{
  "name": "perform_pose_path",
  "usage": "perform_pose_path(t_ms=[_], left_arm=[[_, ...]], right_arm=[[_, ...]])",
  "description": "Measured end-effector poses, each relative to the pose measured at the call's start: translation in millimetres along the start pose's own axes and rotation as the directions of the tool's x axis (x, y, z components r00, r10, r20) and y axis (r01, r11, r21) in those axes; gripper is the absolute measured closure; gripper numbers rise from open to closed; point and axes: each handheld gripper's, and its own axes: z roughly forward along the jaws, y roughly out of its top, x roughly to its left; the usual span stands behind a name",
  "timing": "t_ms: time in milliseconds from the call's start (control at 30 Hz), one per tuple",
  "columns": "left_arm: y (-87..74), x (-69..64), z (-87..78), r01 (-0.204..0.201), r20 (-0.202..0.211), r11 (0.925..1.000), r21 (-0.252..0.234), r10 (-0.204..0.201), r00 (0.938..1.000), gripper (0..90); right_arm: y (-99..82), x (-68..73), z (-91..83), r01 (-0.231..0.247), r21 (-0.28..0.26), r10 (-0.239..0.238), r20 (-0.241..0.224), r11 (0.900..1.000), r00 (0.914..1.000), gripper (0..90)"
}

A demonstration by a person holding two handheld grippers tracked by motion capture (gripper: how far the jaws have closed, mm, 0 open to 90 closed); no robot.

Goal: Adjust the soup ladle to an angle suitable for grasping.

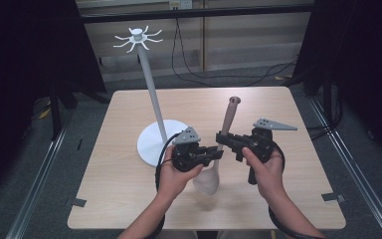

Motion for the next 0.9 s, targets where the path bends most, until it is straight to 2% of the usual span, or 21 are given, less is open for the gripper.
perform_pose_path(t_ms=[100, 167, 233, 333, 633, 733, 767, 900], left_arm=[[-0.8, 4.8, -0.7, 0.029, 0.063, 0.9995, -0.012, -0.028, 0.9976, 77.0], [-1.6, 8.7, -0.2, 0.042, 0.116, 0.9988, -0.025, -0.039, 0.9925, 75.0], [-2.0, 11.0, 0.4, 0.055, 0.147, 0.9981, -0.029, -0.05, 0.9878, 73.0], [-2.1, 13.5, 1.2, 0.069, 0.17, 0.9965, -0.047, -0.061, 0.9836, 70.4], [-3.5, 20.5, -0.7, 0.081, 0.193, 0.9958, -0.043, -0.071, 0.9785, 63.3], [-3.7, 21.1, -1.0, 0.063, 0.215, 0.9971, -0.043, -0.052, 0.9753, 61.6], [-3.5, 20.2, -0.8, 0.061, 0.21, 0.9972, -0.043, -0.051, 0.9764, 61.2], [-2.9, 20.2, -0.7, 0.068, 0.218, 0.9963, -0.054, -0.054, 0.9745, 62.1]], right_arm=[[-0.1, -1.5, -0.2, 0.004, -0.002, -0.004, -0.032, 1.0, 0.9995, 78.2], [-0.4, -3.2, -0.1, -0.006, -0.006, 0.006, -0.059, 1.0, 0.9983, 78.2], [-0.8, -5.0, 0.4, -0.013, -0.005, 0.013, -0.083, 0.9999, 0.9965, 78.2], [-1.1, -5.1, 1.1, -0.005, 0.003, 0.006, -0.095, 1.0, 0.9954, 78.2], [0.6, -3.9, 1.0, 0.037, 0.019, -0.034, -0.13, 0.9991, 0.991, 78.1], [1.7, -4.7, 0.2, 0.038, 0.021, -0.035, -0.139, 0.9991, 0.9898, 78.1], [1.9, -5.0, -0.1, 0.036, 0.02, -0.033, -0.143, 0.9991, 0.9892, 78.1], [2.5, -4.3, -0.2, 0.053, 0.018, -0.05, -0.165, 0.9984, 0.9851, 78.1]])
